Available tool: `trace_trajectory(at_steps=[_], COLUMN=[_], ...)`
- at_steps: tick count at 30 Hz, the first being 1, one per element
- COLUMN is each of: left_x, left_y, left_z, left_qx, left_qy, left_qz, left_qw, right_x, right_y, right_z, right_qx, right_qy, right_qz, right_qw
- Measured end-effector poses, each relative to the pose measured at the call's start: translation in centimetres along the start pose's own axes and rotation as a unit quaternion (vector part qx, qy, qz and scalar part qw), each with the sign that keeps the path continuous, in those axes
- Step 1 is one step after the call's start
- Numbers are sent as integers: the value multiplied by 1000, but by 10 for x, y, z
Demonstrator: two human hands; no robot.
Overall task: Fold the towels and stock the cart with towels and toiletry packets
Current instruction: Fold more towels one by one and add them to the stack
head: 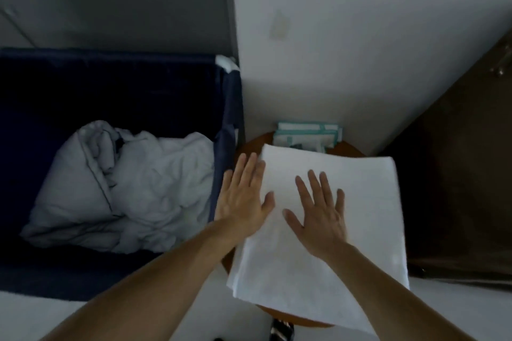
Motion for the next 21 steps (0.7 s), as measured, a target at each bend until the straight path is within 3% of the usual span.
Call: trace_trajectory(at_steps=[4,10,14,21], left_x=[111,313,406,528], left_y=[-36,-29,-6,65], left_z=[3,32,19,-36], left_qx=[2,46,77,123], left_qy=[-93,-228,-241,-181], left_qz=[11,11,22,22], left_qw=[996,972,967,976], right_x=[80,213,287,374], right_y=[-41,-45,7,164], right_z=[-41,-106,-156,-259], right_qx=[-23,-11,35,194], right_qy=[-84,-171,-178,-102], right_qz=[-24,-32,-32,-77], right_qw=[996,985,983,973])
Point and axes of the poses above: each hand's wrist, its own z-axis away from the middle knuckle, its own y-axis out of the palm, x = y × z, the point moved 7 cm from there along -z, towards the middle knuckle, and after that the axes turned 1 degree about x, right-handed, at the moved point
